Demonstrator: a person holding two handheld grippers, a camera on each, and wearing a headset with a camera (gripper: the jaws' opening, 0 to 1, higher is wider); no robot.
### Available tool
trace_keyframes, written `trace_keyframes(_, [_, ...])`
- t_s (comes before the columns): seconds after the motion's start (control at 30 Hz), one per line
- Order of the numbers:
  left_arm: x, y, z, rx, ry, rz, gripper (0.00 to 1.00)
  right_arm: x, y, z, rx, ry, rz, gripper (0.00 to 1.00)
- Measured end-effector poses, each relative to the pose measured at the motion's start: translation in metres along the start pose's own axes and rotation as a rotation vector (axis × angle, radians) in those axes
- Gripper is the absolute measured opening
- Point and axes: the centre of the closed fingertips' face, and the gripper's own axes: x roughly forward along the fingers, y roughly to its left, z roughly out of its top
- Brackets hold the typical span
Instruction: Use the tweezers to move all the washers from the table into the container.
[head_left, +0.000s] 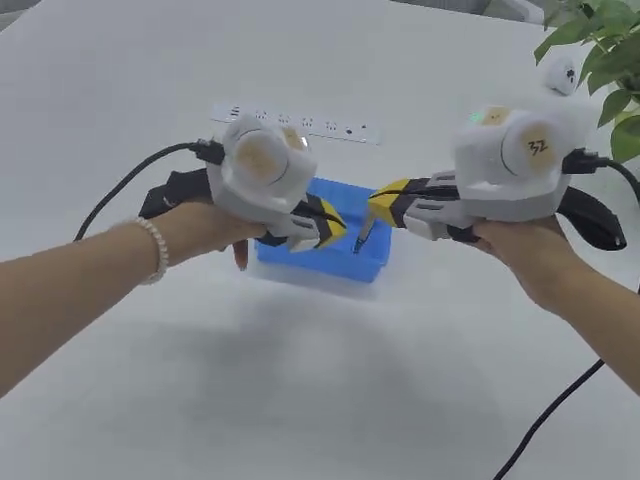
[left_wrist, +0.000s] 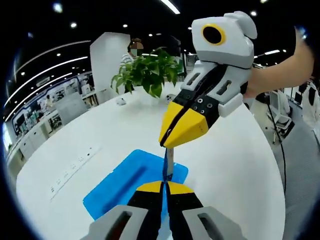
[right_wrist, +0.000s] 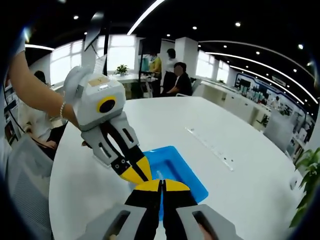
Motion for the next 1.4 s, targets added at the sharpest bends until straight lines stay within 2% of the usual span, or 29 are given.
trace_keyframes(0.03, [-0.008, -0.002, 0.001, -0.044, -0.008, 0.030, 0.00, -0.003, 0.001, 0.002, -0.006, -0.002, -0.002, 0.00])
trace_keyframes(0.07, [-0.013, -0.005, 0.000, -0.072, -0.010, 0.034, 0.00, -0.005, 0.002, 0.004, -0.010, -0.004, -0.003, 0.00])
trace_keyframes(0.13, [-0.027, -0.011, 0.001, -0.077, -0.019, 0.059, 0.00, -0.018, 0.008, 0.014, -0.031, -0.019, -0.006, 0.00])
trace_keyframes(0.2, [-0.045, -0.009, 0.008, -0.055, -0.055, 0.137, 0.00, -0.029, 0.013, 0.022, -0.052, -0.036, -0.017, 0.00])
trace_keyframes(0.23, [-0.055, -0.006, 0.015, -0.064, -0.097, 0.190, 0.00, -0.034, 0.015, 0.025, -0.059, -0.046, -0.021, 0.00])
trace_keyframes(0.27, [-0.061, -0.008, 0.021, -0.068, -0.122, 0.201, 0.00, -0.039, 0.020, 0.029, -0.059, -0.051, -0.016, 0.00])
trace_keyframes(0.33, [-0.072, -0.014, 0.024, -0.069, -0.124, 0.209, 0.00, -0.047, 0.026, 0.032, -0.075, -0.056, -0.014, 0.00])
trace_keyframes(0.37, [-0.079, -0.016, 0.028, -0.076, -0.138, 0.228, 0.00, -0.051, 0.031, 0.032, -0.097, -0.051, -0.015, 0.00])
trace_keyframes(0.5, [-0.094, -0.028, 0.033, -0.109, -0.165, 0.235, 0.00, -0.061, 0.048, 0.025, -0.124, -0.031, 0.001, 0.00])
trace_keyframes(0.57, [-0.098, -0.034, 0.032, -0.111, -0.169, 0.234, 0.00, -0.065, 0.060, 0.017, -0.127, -0.012, 0.015, 0.00])
trace_keyframes(0.67, [-0.103, -0.051, 0.027, -0.136, -0.162, 0.233, 0.00, -0.072, 0.076, 0.007, -0.139, 0.013, 0.026, 0.00])
trace_keyframes(0.73, [-0.106, -0.060, 0.026, -0.138, -0.164, 0.230, 0.00, -0.075, 0.081, 0.002, -0.151, 0.029, 0.030, 0.00])
trace_keyframes(0.83, [-0.113, -0.072, 0.020, -0.119, -0.133, 0.257, 0.00, -0.078, 0.088, -0.010, -0.175, 0.064, 0.031, 0.00])
trace_keyframes(0.87, [-0.118, -0.073, 0.016, -0.139, -0.126, 0.284, 0.00, -0.080, 0.091, -0.014, -0.183, 0.076, 0.032, 0.00])
trace_keyframes(1.0, [-0.128, -0.090, 0.002, -0.184, -0.104, 0.305, 0.01, -0.084, 0.097, -0.025, -0.201, 0.106, 0.042, 0.00])
trace_keyframes(1.17, [-0.146, -0.105, -0.020, -0.204, -0.084, 0.371, 0.21, -0.083, 0.105, -0.037, -0.239, 0.153, 0.071, 0.00])
trace_keyframes(1.2, [-0.150, -0.104, -0.024, -0.198, -0.076, 0.396, 0.25, -0.082, 0.106, -0.039, -0.247, 0.162, 0.078, 0.00])
trace_keyframes(1.23, [-0.158, -0.103, -0.029, -0.186, -0.068, 0.444, 0.31, -0.081, 0.110, -0.041, -0.265, 0.177, 0.089, 0.00])
trace_keyframes(1.3, [-0.166, -0.103, -0.035, -0.195, -0.066, 0.496, 0.38, -0.077, 0.115, -0.044, -0.295, 0.195, 0.109, 0.00])
trace_keyframes(1.33, [-0.175, -0.100, -0.045, -0.218, -0.033, 0.559, 0.40, -0.076, 0.118, -0.045, -0.306, 0.204, 0.125, 0.00])
trace_keyframes(1.37, [-0.179, -0.100, -0.052, -0.230, -0.004, 0.594, 0.41, -0.074, 0.121, -0.047, -0.320, 0.216, 0.141, 0.00])
trace_keyframes(1.4, [-0.184, -0.102, -0.060, -0.287, 0.007, 0.632, 0.44, -0.070, 0.125, -0.049, -0.351, 0.237, 0.161, 0.00])
